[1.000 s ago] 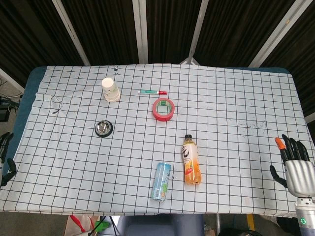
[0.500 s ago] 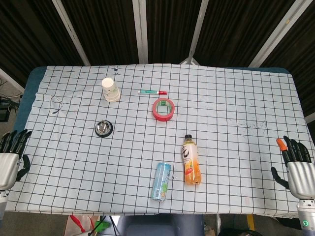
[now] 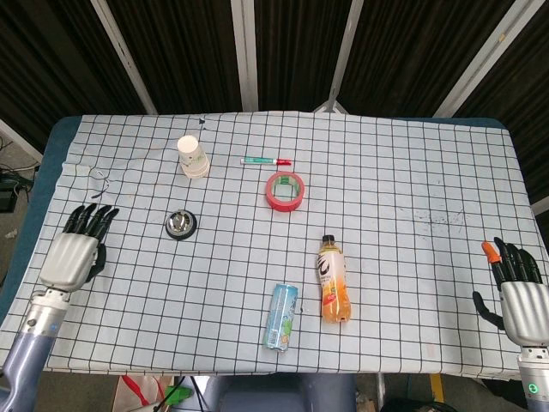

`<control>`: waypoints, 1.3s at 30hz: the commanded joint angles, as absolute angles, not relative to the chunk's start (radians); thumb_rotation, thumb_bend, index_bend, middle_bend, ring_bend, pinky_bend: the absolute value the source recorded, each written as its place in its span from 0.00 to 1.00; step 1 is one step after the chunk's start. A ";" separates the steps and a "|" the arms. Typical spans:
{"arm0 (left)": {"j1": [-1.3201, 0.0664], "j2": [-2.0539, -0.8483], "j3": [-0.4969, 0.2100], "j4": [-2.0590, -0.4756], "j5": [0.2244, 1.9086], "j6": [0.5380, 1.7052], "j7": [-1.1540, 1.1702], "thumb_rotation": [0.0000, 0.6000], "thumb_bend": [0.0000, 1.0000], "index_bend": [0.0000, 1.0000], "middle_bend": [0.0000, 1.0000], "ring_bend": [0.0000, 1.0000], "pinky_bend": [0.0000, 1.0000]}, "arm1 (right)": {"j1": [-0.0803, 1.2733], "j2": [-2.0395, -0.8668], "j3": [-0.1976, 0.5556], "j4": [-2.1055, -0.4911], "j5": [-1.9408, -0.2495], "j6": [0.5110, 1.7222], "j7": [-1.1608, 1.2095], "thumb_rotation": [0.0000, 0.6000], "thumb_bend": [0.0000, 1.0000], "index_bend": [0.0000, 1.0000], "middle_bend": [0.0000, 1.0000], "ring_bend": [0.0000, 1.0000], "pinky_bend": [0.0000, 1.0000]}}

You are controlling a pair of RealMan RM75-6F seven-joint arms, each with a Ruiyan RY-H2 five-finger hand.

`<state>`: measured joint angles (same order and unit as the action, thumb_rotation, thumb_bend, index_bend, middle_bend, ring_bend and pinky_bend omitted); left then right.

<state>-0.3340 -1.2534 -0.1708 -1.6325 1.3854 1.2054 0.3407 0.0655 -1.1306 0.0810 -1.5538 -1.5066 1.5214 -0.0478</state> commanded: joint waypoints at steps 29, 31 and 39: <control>-0.686 -1.771 -0.174 -1.033 1.183 0.879 0.437 1.00 0.98 0.03 0.06 0.00 0.00 | 0.058 -1.114 0.088 -1.543 -1.503 1.535 0.010 1.00 0.39 0.11 0.00 0.02 0.10; -0.687 -1.776 -0.164 -1.022 1.182 0.875 0.446 1.00 0.98 0.03 0.06 0.00 0.00 | 0.057 -1.113 0.088 -1.542 -1.506 1.537 0.014 1.00 0.39 0.11 0.00 0.02 0.10; -0.681 -1.715 -0.173 -1.142 1.225 0.981 0.483 1.00 0.98 0.03 0.05 0.00 0.00 | 0.056 -1.111 0.086 -1.541 -1.509 1.538 0.024 1.00 0.39 0.11 0.00 0.02 0.10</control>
<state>-0.6876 -1.7514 -0.1572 -1.0703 1.2001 0.9167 0.4784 0.0559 -1.1109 0.0861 -1.5410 -1.5094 1.5376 0.0244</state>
